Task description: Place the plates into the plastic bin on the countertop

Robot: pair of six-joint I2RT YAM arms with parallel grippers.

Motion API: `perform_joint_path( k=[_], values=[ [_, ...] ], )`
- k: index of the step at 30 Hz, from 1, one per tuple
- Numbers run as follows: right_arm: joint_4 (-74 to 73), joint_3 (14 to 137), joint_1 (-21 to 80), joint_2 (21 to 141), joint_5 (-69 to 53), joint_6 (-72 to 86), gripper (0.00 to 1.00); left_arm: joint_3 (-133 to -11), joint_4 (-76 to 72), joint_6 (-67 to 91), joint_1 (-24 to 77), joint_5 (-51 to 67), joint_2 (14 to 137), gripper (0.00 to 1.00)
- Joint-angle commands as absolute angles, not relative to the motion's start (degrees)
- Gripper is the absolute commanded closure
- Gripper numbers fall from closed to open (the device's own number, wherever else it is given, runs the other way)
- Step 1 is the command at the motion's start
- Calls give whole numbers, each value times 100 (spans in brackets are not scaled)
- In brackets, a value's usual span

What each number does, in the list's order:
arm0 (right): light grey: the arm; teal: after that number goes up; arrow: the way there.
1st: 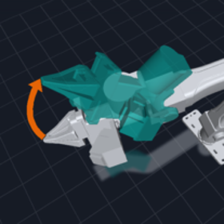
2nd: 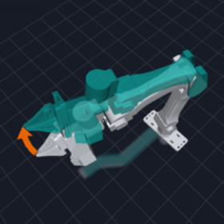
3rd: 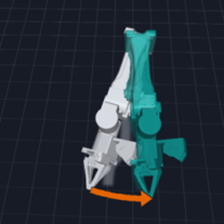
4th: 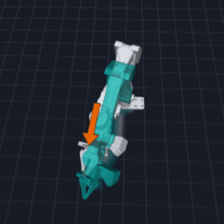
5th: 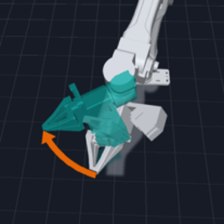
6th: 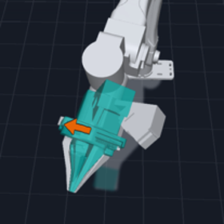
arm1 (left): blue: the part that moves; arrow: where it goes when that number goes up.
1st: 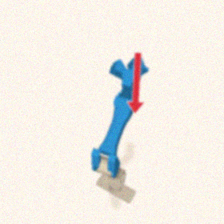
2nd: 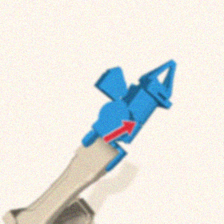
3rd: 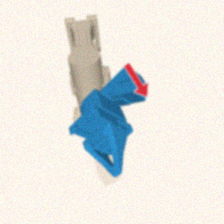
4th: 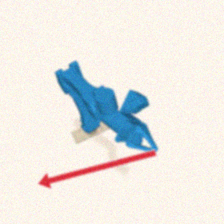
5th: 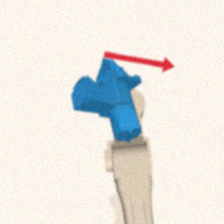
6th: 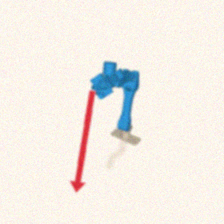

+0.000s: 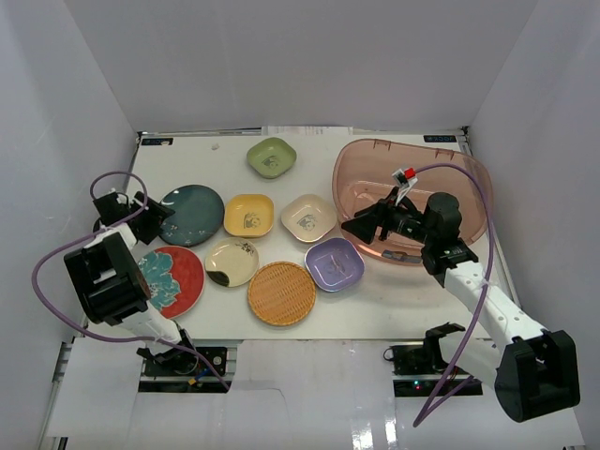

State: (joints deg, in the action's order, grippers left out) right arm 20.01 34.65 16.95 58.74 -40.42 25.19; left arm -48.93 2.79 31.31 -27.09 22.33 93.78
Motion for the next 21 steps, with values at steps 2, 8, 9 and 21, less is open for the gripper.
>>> perform_joint_path(
  k=[2, 8, 9, 21],
  values=[
    [2259, 3454, 1810, 5818, -4025, 2470, 20, -5080, 149, 2760, -2918, 2382, 9220, 21],
    [2215, 3472, 1863, 5853, -3982, 2426, 20, -5133, 124, 2742, -2988, 2346, 9352, 26],
    [2206, 3472, 1872, 5845, -3973, 2417, 20, -5089, 62, 2751, -3014, 2355, 9325, 26],
    [2206, 3498, 1960, 5959, -3955, 2391, 20, -4763, -71, 2637, -3138, 2031, 9061, 30]
  ],
)
